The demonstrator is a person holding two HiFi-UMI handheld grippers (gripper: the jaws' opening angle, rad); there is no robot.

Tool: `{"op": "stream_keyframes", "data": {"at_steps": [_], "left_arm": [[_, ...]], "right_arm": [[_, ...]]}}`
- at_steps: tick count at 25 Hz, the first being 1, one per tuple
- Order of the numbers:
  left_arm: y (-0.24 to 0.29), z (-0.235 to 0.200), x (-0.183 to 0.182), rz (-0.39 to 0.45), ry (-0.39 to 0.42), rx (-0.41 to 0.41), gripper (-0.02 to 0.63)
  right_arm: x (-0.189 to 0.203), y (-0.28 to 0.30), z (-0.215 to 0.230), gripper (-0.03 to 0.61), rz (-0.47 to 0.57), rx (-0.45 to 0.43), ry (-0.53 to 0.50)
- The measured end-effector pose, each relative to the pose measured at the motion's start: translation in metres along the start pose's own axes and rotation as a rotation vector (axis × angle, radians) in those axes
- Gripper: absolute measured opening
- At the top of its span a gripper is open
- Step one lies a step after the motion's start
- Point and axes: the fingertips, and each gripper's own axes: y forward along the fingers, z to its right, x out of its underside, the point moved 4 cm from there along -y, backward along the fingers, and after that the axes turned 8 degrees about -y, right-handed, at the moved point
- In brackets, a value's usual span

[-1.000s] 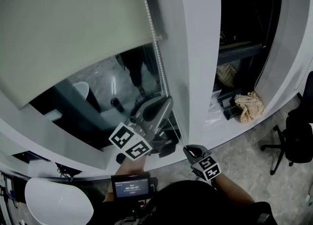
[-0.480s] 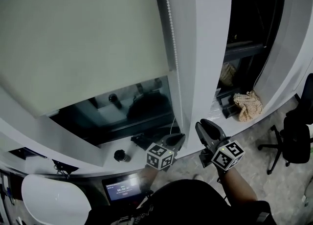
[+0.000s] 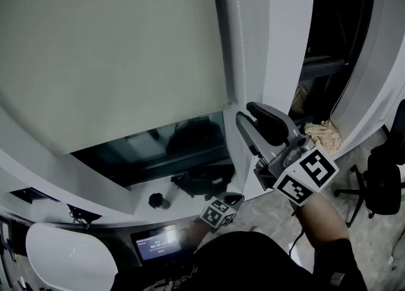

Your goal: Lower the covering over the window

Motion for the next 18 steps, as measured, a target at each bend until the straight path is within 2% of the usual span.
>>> {"op": "stream_keyframes", "data": {"at_steps": [2, 4, 6, 10, 13, 15, 18], "left_arm": [[0.012, -0.006, 0.046, -0.116, 0.018, -0.017, 0.002], [0.013, -0.008, 0.066, -0.127, -0.026, -0.014, 0.002], [0.011, -0.009, 0.065, -0.114, -0.076, -0.004, 0.002], [0.008, -0.003, 0.058, -0.123, -0.086, 0.053, 0.003], [0.005, 0.0, 0.063, -0.049, -0.082, 0.182, 0.005], [-0.005, -0.003, 0.069, 0.022, -0.137, 0.251, 0.01], [-0.031, -0.025, 0.076, 0.136, -0.282, 0.201, 0.112]], "right_arm": [[-0.006, 0.006, -0.004, 0.11, 0.003, -0.018, -0.005], [-0.012, 0.008, -0.007, 0.098, 0.008, -0.026, -0.023], [-0.016, 0.01, -0.007, 0.021, 0.006, -0.028, -0.047], [-0.015, 0.014, -0.006, 0.012, -0.022, -0.043, -0.13], [-0.015, 0.012, 0.001, 0.011, -0.045, -0.001, -0.298], [-0.009, 0.009, 0.008, 0.011, -0.086, 0.028, -0.404], [0.015, 0.001, 0.013, 0.011, -0.162, 0.031, -0.45]]}}
